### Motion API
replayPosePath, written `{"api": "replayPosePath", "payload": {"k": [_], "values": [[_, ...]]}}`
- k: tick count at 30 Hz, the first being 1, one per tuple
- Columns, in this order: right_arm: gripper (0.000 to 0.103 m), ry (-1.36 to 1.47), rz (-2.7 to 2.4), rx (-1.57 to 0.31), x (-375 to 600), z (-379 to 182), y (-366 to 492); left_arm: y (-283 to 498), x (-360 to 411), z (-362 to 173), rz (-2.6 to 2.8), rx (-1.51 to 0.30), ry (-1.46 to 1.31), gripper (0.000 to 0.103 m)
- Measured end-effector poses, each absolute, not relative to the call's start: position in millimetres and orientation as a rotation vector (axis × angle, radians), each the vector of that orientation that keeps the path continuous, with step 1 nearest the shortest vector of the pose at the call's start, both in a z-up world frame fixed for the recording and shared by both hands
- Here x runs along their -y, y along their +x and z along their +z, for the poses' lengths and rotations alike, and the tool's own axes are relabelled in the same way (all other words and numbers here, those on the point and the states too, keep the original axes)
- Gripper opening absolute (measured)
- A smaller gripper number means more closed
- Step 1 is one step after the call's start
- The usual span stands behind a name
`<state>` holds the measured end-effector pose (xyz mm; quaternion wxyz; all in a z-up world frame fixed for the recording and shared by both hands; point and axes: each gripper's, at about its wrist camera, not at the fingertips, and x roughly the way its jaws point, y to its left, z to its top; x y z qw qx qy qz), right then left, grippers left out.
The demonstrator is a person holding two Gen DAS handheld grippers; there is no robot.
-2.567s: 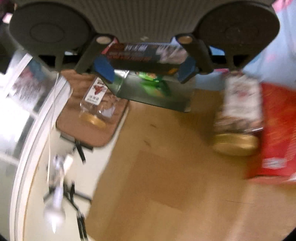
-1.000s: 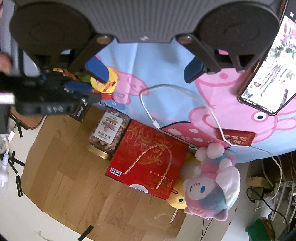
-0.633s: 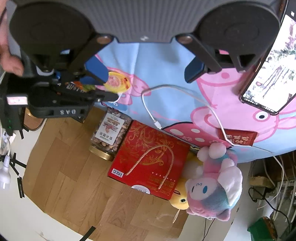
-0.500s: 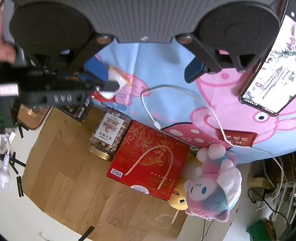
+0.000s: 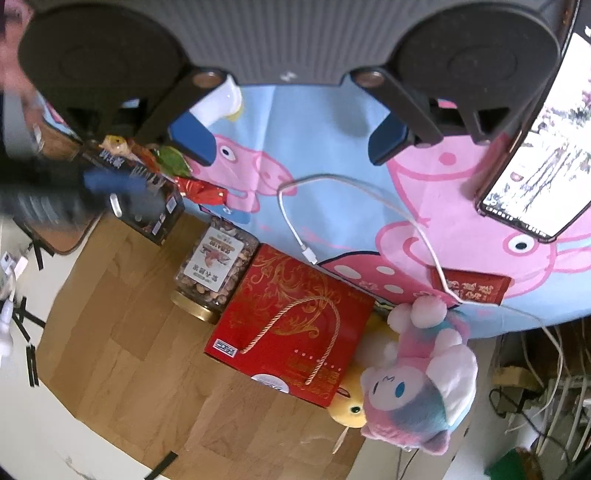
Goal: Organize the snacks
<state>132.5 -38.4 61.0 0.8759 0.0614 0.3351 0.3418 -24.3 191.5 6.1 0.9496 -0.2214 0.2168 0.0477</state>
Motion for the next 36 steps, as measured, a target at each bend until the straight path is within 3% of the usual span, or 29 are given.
{"api": "replayPosePath", "payload": {"k": [6,12,17,24,29,36], "values": [[0.058,0.023,0.495,-0.751,2.2,50.7,220.6,-26.3,-180.6,9.2,0.100,-0.428,-0.380,0.093],[0.057,0.014,0.512,-0.936,-5.7,16.1,263.7,-25.1,-178.0,9.5,0.090,-0.435,-0.360,0.093],[0.052,-0.120,0.598,-0.896,-9.3,11.8,221.5,-24.2,-177.6,9.5,0.081,-0.438,-0.352,0.093],[0.045,-0.091,0.693,-0.872,24.4,11.9,152.1,-25.3,-176.0,10.5,0.076,-0.431,-0.337,0.096],[0.047,-0.033,0.720,-0.843,44.8,17.7,108.1,-28.3,-180.1,10.9,0.049,-0.411,-0.359,0.096],[0.055,-0.018,0.776,-0.634,65.9,40.1,48.9,-36.2,-191.0,8.1,-0.066,-0.421,-0.430,0.098]]}}
